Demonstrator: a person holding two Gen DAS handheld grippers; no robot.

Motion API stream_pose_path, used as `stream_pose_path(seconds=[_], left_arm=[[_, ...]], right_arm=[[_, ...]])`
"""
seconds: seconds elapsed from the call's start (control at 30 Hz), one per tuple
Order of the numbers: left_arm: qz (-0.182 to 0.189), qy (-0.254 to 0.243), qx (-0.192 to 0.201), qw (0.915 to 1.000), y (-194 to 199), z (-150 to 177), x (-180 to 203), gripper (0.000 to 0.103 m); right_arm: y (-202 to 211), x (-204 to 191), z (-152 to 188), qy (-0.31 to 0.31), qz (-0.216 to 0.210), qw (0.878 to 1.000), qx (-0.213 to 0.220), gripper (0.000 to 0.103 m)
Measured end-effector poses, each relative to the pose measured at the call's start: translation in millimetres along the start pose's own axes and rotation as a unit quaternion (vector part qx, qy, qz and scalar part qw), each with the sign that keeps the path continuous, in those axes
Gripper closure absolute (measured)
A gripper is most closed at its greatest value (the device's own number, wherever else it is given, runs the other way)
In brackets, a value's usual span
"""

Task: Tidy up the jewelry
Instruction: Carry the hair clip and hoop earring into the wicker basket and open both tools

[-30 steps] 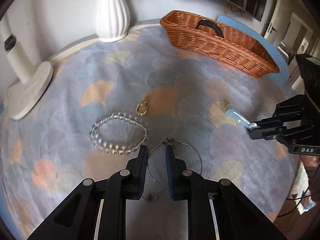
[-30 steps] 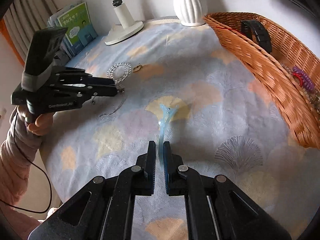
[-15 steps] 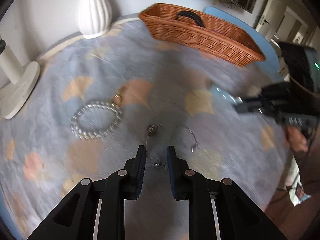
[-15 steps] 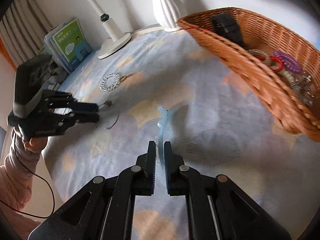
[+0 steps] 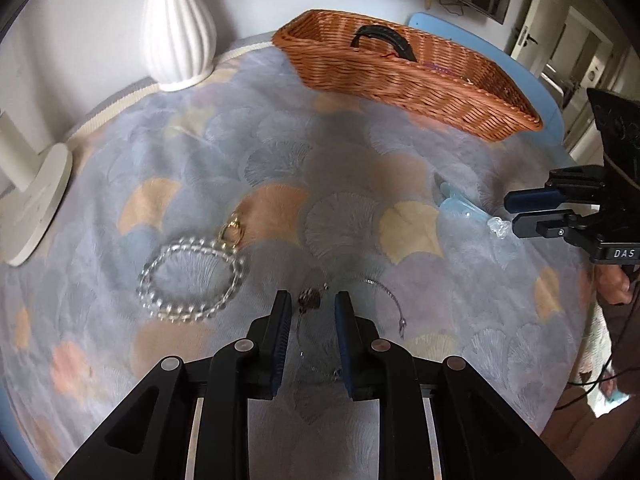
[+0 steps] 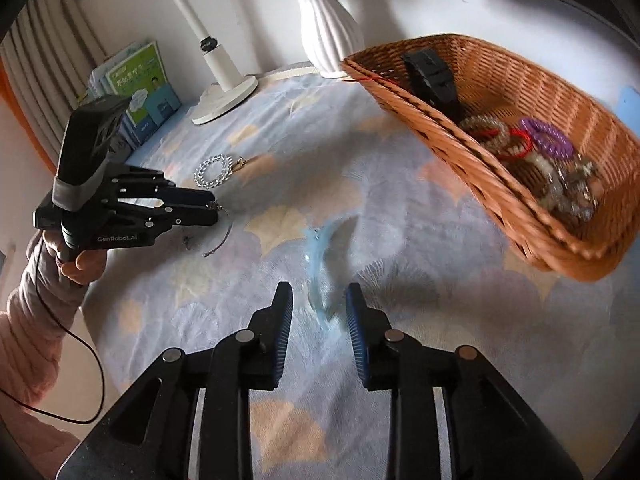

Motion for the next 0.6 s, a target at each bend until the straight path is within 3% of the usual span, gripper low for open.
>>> stream_pose_path(seconds=[0.3,0.33,0.4,0.43,0.6], left_arm=[[-0.019,-0.015,0.005,0.9997,-4.1,-4.5,8.3,0.084],[-0.018,-0.014,0.005,0.9997,-3.9,-4.2,8.6,0.091],[-0.011,-0.007,0.003,0.9999,-2.8,-4.3,8.9,0.092],[-0.012,-0.004,0.006,0.9999,-1.4,-4.6,9.3,0.092],[0.018,0.011,0.047,0.9987,27.0,-14.8,15.2,0.092]], right_arm=[[-24.3,-34.1,-4.1,0.090,0.067,0.993,-0.031,0.073],[-24.2,-35.3,-3.6,0.096,0.072,0.992,-0.033,0.074],[-22.9,-38.6,-1.3,0.109,0.084,0.990,-0.034,0.092],[-22.5,-39.5,-0.3,0.113,0.086,0.989,-0.036,0.095],[-0.7,-35.3,-0.1,0.104,0.093,0.990,-0.013,0.095]])
Point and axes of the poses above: each gripper's, at about its wrist camera, not at the fingertips, and y roughly against the way its jaws point, x to its right, z to its underside, the point moved 1 cm from there along -y, roughly the way its jaws point, and after that the axes turned 9 degrees about y, right-handed, at the moved point
